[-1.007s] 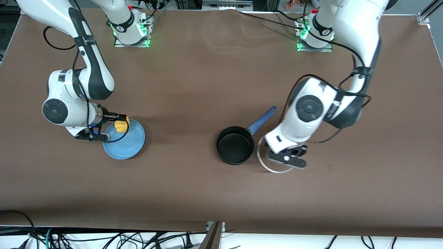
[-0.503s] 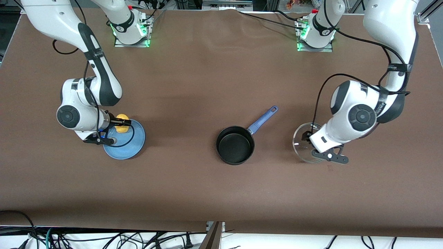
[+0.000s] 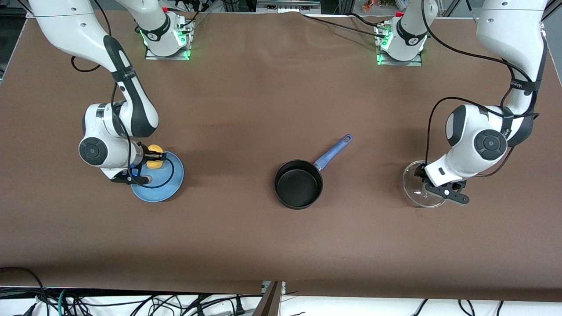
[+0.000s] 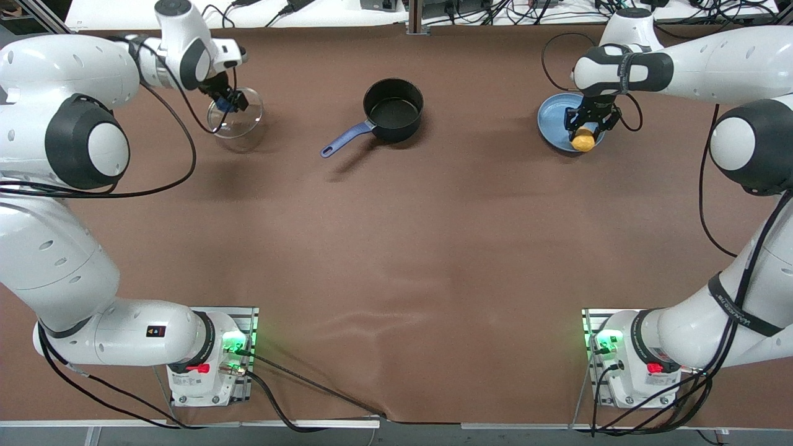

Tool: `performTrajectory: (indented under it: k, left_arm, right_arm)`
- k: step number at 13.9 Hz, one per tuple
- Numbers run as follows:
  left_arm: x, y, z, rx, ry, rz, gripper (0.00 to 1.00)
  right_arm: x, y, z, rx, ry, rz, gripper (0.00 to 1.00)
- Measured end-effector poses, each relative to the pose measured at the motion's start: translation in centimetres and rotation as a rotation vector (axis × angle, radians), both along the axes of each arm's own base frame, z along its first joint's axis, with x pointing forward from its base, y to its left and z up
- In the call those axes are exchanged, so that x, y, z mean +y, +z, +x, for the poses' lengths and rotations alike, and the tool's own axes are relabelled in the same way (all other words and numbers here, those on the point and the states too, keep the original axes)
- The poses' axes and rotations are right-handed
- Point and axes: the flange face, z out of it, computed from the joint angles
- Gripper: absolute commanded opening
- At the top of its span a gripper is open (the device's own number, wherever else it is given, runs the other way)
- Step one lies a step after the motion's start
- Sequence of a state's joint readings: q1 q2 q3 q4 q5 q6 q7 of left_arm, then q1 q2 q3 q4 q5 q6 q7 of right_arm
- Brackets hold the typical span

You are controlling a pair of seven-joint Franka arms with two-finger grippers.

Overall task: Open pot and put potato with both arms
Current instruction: 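Set the lid down with the left gripper while the right gripper grasps the potato, then carry the yellow potato with the right gripper into the saucepan and release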

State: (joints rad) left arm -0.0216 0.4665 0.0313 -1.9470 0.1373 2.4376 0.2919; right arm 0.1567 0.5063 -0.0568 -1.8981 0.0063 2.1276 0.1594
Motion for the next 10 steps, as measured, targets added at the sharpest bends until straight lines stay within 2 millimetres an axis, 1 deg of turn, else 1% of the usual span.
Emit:
performTrajectory:
  k: [1, 2, 3, 4, 5, 6, 7, 8, 9, 10]
  left_arm:
    - [1.1, -1.1, -0.9, 0.003, 0.006, 0.002, 0.63]
    - [1.8, -2.0, -1.6, 0.012, 0.02, -0.001, 0.63]
    - [2.2, -2.6, -2.2, 0.021, 0.036, -0.012, 0.65]
    - [2.4, -3.2, -2.7, 0.021, 0.044, -0.02, 0.8]
    - [2.4, -3.6, -3.0, 0.015, 0.045, -0.023, 0.94]
    - [2.4, -4.0, -3.3, 0.013, 0.045, -0.024, 1.0]
    - [2.4, -4.1, -3.3, 0.012, 0.047, -0.025, 1.0]
    - [2.4, -3.9, -3.2, 0.014, 0.052, -0.029, 1.0]
    - [2.3, -3.6, -3.1, 0.026, 0.071, -0.042, 1.0]
    - [2.0, -3.1, -2.8, 0.05, 0.091, -0.059, 1.0]
  right_arm:
    - [0.3, 0.8, 0.4, 0.012, -0.001, 0.003, 0.22]
    - [0.9, 2.2, 1.1, 0.025, -0.011, 0.012, 0.22]
    - [2.2, 4.1, 2.0, 0.029, -0.035, 0.028, 0.22]
    - [4.0, 6.3, 3.0, 0.018, -0.063, 0.046, 0.22]
    - [6.4, 8.0, 3.7, -0.002, -0.096, 0.06, 0.22]
    - [9.4, 9.4, 4.0, -0.022, -0.134, 0.071, 0.22]
    - [13.0, 10.4, 4.0, -0.039, -0.177, 0.083, 0.23]
    - [17.0, 11.1, 3.8, -0.05, -0.227, 0.098, 0.23]
    - [21.5, 11.6, 3.5, -0.063, -0.274, 0.118, 0.23]
    - [25.7, 12.0, 3.1, -0.087, -0.315, 0.135, 0.23]
